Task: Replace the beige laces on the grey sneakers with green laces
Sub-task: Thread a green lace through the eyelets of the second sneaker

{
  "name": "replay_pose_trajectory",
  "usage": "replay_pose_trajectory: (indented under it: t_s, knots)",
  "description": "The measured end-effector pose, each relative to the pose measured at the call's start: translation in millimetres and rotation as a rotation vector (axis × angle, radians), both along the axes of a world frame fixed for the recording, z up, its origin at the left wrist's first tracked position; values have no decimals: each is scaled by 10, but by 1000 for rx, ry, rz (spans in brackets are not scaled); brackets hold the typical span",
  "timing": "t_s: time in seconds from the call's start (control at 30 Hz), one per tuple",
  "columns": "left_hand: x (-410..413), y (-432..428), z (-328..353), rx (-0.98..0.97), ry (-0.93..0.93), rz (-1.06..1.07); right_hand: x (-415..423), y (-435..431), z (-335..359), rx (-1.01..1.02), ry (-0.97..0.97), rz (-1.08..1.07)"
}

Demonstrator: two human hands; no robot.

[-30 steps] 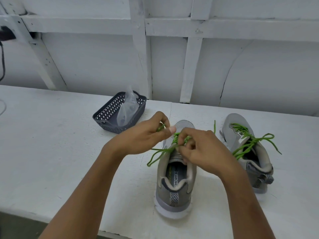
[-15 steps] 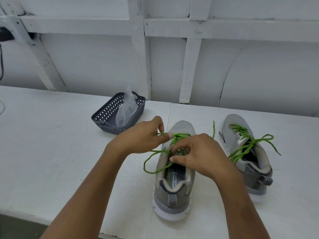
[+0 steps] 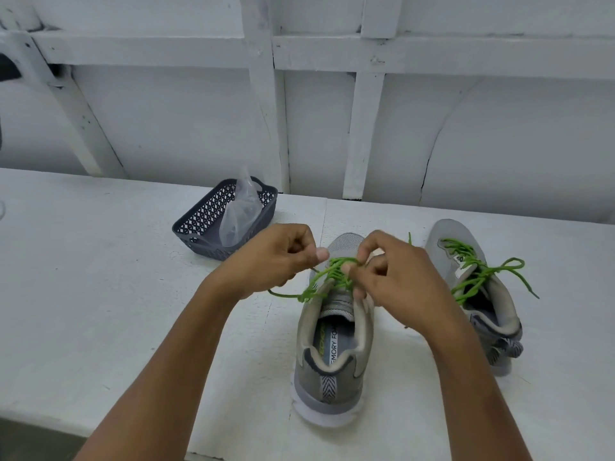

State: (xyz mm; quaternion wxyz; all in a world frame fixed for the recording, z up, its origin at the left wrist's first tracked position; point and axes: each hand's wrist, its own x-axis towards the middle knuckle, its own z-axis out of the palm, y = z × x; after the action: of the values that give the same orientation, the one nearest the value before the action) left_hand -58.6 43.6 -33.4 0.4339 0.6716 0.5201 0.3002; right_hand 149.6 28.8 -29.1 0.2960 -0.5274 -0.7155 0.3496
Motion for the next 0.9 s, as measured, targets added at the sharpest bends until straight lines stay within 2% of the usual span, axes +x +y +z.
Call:
replay_pose_trajectory:
  t_s: [0.1,0.2,0.37,0.53,0.73,0.83,0.9]
  knots:
    - [15,-20,21,-1,1,-65,-55,-4,-11,-53,160,-94]
    - [16,-38,37,-7,14,-140,-79,-1,-19,-159,282,-91]
    - [83,-43,32,-24,-107,-101,-77,-3,-3,-259,237,57]
    - [111,-31,-2,-7,-204,-2,-50,-3,1,-313,283,150]
    - [118,-64,36,-30,-276,-37,-18,4,-2,-294,303,120]
    - [92,-58,40,-102,-350,-81,-11,43,22,-302,482,16]
    - [73,-50,34,-151,-416,-87,4,78,50,-346,734,-27]
